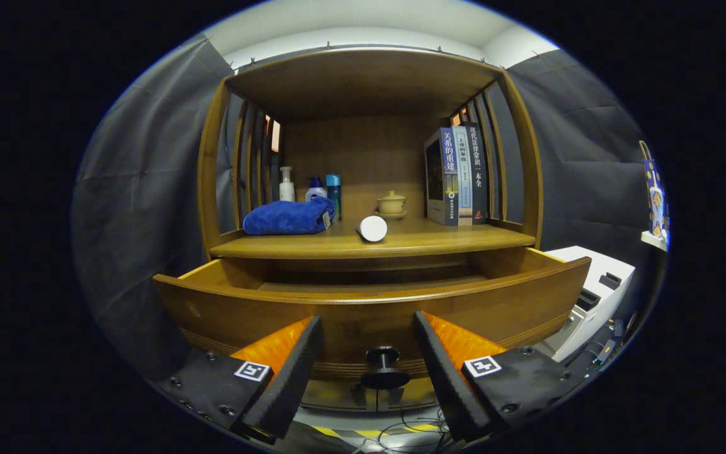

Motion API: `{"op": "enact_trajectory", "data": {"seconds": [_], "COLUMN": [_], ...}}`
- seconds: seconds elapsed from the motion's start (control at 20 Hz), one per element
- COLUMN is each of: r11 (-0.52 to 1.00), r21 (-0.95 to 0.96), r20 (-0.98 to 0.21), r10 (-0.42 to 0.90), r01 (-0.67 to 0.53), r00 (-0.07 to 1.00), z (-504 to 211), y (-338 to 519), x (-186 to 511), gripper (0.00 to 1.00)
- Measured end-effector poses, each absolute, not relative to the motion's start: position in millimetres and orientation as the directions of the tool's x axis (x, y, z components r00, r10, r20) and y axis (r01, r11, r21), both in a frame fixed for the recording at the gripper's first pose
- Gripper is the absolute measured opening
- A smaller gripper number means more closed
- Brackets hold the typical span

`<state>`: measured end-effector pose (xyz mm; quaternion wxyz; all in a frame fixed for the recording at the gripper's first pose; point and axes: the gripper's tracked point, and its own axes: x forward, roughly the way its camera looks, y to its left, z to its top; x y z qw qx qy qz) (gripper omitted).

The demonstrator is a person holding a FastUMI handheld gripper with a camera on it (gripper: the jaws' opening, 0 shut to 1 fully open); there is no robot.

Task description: Pull open the drawer, take out the items inside it, and place them on the countertop above the cabinet.

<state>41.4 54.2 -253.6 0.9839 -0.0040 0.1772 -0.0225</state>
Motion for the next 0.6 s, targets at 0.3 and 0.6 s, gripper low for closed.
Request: {"op": "enact_trajectory", "data": {"seconds": [0.3, 0.6], "r11": [0.999, 0.999], "r21": [-0.017, -0.017], "r20": [-0.369, -0.376], "r10": [-0.05, -0.052], "r01": [0.046, 0.049], "r00": [0.928, 0.925], "z": [-261, -268], "y": [52, 50], "x": [84, 119], "gripper": [0.97, 0.96]}}
